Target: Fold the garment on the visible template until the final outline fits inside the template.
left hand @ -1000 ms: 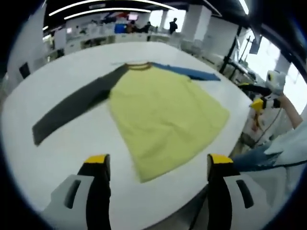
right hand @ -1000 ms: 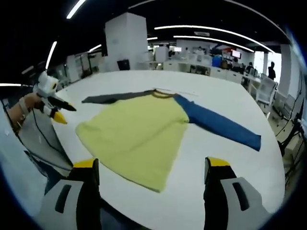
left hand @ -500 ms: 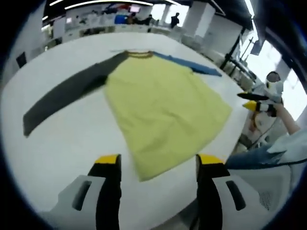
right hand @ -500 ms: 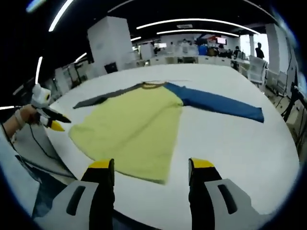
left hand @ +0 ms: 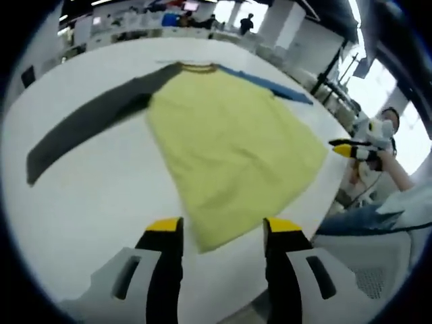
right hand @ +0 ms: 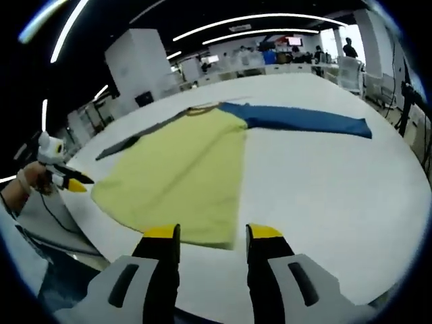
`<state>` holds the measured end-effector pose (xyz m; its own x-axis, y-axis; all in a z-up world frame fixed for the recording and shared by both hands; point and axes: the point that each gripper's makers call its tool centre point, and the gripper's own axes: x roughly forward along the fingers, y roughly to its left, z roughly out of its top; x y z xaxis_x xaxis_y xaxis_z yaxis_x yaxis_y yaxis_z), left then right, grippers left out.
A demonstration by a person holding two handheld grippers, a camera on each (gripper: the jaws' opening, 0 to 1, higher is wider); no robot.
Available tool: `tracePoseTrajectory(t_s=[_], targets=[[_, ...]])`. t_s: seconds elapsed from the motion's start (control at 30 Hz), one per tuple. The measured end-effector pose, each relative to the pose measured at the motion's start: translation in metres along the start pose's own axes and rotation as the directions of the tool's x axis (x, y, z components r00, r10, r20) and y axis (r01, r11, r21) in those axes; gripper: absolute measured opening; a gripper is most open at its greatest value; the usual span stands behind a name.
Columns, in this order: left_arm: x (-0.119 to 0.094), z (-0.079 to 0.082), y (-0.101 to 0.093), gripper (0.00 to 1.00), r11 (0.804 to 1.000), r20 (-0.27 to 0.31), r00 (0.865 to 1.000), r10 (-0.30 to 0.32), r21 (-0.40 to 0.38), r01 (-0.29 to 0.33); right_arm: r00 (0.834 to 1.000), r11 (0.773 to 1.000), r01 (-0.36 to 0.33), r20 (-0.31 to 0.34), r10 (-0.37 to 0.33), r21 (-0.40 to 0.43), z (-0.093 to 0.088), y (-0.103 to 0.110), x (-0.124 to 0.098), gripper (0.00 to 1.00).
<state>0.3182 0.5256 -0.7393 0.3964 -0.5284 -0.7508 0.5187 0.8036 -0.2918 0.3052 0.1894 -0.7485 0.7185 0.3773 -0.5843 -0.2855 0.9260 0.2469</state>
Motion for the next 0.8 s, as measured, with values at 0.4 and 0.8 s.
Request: tracePoseTrajectory(t_s=[0.4, 0.8], targets=[[0.005, -0.014, 0.003, 0.38, 0.999, -0.029, 1.000, 0.009, -0.034, -0.010, 1.000, 1.000, 0.000, -0.030, 0.000, -0.003, -0.009, -0.001, 0.005, 0.32], [0.009, -0.012, 0.004, 0.34, 0.999, -0.023, 1.000, 0.000, -0.044, -0.001, 1.000, 1.000, -0.006, -0.027, 0.007, 0.026, -0.009, 0.000, 0.009, 0.26]])
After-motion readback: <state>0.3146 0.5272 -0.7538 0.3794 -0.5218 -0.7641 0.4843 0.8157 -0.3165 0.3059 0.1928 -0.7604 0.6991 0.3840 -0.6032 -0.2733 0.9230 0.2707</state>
